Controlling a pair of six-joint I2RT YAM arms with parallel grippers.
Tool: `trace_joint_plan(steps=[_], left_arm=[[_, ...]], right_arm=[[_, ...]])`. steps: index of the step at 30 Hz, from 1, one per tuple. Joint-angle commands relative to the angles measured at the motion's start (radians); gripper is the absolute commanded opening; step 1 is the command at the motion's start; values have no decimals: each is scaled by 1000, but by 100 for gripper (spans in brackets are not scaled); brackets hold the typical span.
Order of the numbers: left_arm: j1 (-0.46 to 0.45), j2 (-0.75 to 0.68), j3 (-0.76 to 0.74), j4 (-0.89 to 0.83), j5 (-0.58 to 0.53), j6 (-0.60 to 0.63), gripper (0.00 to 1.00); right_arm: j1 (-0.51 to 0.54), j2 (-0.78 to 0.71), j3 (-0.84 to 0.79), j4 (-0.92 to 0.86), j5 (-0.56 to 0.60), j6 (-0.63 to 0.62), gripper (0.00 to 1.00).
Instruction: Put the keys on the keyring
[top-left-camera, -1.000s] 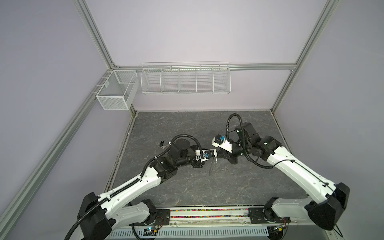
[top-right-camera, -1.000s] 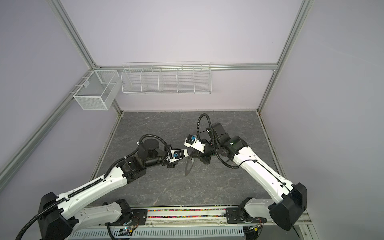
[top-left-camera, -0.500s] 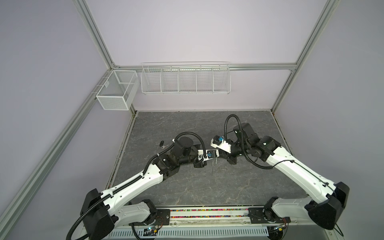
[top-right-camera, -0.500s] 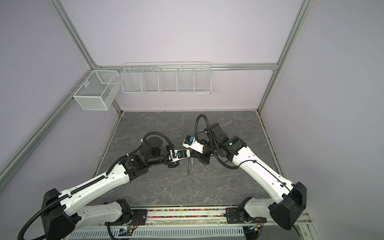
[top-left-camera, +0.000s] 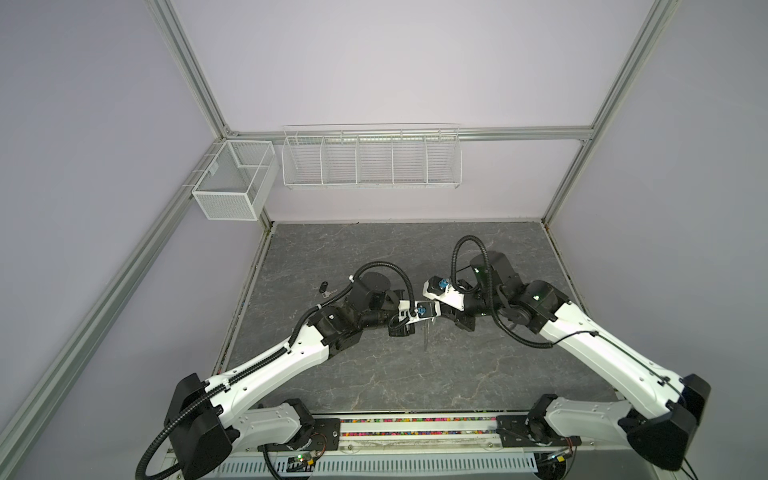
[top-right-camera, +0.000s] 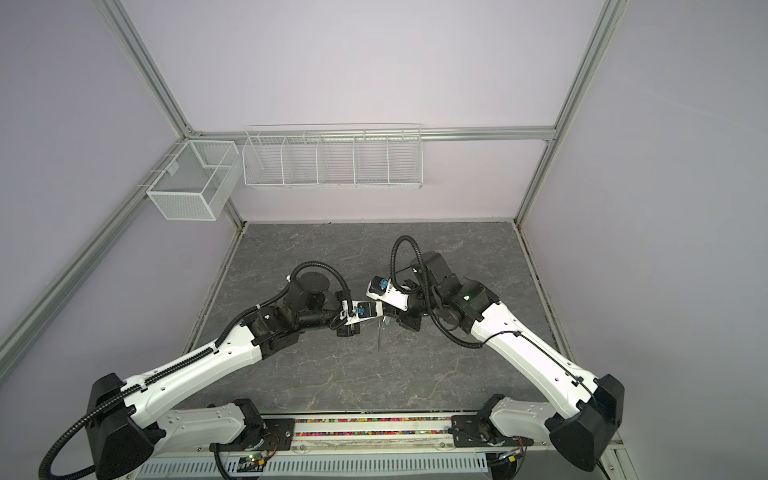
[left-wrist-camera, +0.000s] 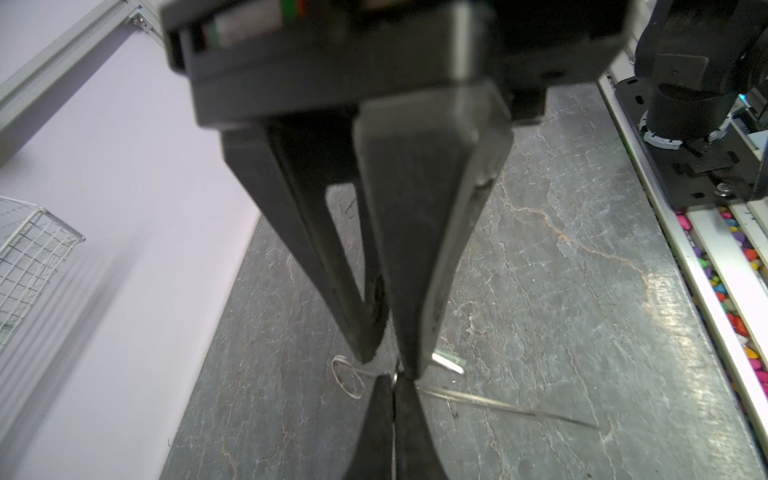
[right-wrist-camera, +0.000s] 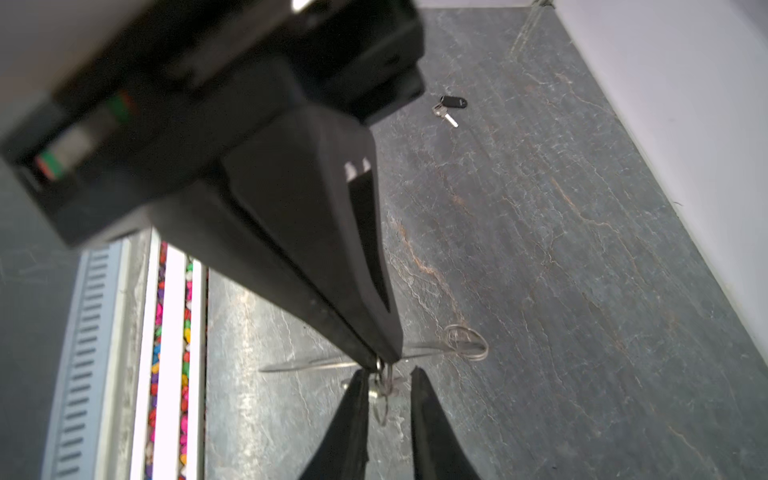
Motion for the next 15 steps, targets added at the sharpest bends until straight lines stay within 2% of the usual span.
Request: trace_joint_plan(steps=[1,6,10,15], left_arm=[[-2,-7,-20,69,29,-51,0],[27,-19,-49,173,35,-153,0],[55,-30,-86,271,67,-262,0],[62,-33,-121,399,36,-367,0]], right_arm=[[-2,-54,-52,96,69,3,35],[-41,-99,-102,101,95,66,39],[-66,-183,-198,175,160,157,42],[-82,-206,-233,231,90,255,45]])
